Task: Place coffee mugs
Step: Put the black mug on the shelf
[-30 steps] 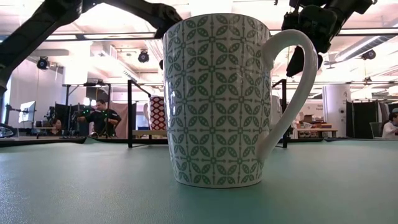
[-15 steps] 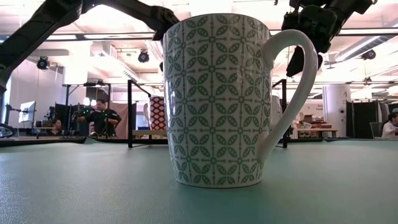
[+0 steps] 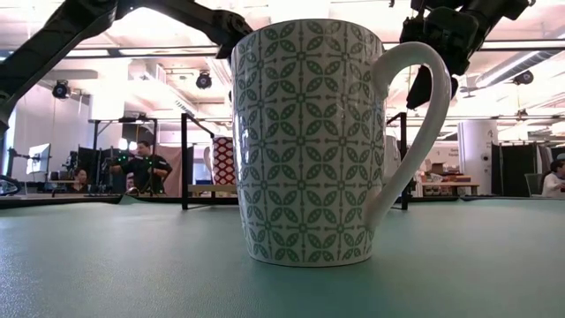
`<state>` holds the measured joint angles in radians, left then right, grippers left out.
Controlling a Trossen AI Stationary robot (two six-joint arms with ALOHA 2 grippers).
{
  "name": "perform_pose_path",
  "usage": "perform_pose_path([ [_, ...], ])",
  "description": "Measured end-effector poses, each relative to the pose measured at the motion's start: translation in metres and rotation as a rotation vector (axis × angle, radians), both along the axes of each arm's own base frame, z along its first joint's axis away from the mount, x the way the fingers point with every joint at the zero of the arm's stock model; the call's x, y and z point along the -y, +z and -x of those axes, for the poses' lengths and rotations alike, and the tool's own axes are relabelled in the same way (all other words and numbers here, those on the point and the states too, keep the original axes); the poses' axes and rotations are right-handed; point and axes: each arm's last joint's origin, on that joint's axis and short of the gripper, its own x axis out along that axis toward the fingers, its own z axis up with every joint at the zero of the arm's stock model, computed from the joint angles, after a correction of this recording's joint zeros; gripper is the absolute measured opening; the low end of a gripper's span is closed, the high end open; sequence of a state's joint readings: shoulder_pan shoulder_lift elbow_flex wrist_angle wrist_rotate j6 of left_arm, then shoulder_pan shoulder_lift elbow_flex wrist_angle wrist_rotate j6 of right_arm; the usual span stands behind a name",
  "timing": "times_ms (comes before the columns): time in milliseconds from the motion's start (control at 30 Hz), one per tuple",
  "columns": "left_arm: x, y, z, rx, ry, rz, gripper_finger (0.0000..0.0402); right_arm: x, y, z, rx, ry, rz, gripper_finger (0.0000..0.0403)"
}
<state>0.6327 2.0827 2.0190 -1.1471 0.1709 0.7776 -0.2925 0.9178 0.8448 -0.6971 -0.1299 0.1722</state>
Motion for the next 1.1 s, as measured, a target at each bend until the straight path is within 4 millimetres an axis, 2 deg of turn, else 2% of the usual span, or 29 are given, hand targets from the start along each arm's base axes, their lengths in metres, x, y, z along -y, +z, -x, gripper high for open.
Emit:
perform_pose_path([
  [1100, -0.0057, 0.0002, -0.0006, -0.011, 0.053, -0.077, 0.0038, 0.0000, 0.0000, 0.0000, 0.000, 0.000, 0.000, 0.0089],
])
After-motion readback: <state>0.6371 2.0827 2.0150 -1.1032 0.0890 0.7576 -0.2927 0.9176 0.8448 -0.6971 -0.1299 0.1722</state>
